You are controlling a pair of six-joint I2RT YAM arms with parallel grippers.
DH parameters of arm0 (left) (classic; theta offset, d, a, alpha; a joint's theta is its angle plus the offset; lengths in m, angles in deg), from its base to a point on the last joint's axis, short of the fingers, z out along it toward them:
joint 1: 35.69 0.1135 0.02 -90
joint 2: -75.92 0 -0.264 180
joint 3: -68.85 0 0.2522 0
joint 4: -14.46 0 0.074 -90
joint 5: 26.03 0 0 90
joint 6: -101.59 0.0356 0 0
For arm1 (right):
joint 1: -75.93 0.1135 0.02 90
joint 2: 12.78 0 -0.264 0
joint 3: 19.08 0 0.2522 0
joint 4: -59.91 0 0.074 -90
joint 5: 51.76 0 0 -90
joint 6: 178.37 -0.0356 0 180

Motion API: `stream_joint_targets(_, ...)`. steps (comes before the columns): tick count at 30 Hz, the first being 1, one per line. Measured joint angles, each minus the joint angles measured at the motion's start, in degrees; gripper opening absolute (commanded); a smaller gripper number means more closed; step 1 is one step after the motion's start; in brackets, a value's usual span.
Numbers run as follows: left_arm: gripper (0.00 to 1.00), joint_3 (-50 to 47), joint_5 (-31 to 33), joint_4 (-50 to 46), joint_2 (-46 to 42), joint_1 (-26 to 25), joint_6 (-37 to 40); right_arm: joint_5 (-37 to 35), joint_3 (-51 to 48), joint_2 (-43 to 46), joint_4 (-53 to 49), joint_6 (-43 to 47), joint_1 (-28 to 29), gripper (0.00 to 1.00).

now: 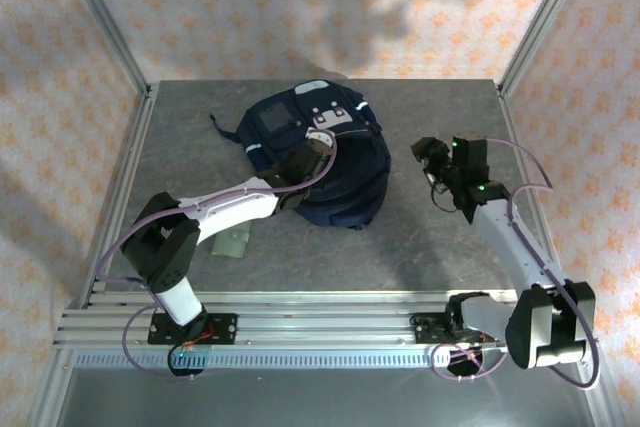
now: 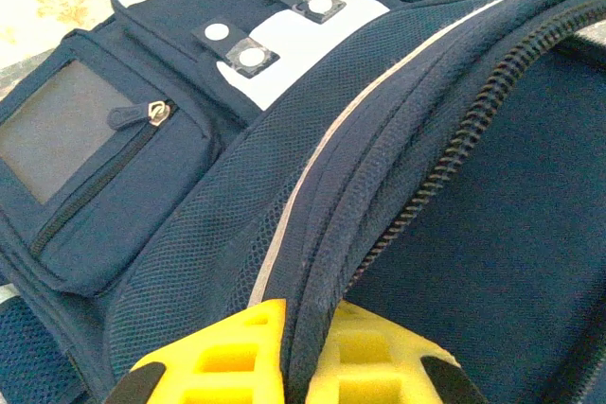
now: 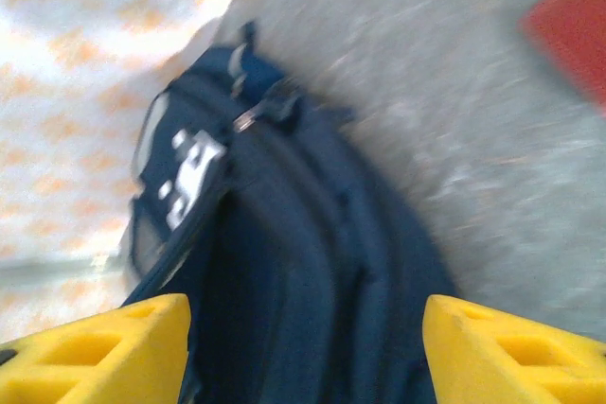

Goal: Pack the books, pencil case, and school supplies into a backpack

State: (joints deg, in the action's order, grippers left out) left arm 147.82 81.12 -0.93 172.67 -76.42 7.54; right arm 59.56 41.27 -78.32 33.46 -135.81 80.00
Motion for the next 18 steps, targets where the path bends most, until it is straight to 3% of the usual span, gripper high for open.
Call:
stream_joint_targets(8, 0.01, 0.68, -0.9, -1.03, 0.0, 0.02, -1.07, 0.33, -0.55, -8.98, -1.49, 0.07, -11.72, 0.62)
stream_joint_targets(18, 0.02, 1.09, -1.77, -1.86, 0.0, 0.02, -2.1, 1.81, 2.23, -22.51, -1.16, -0.04, -12.76, 0.58)
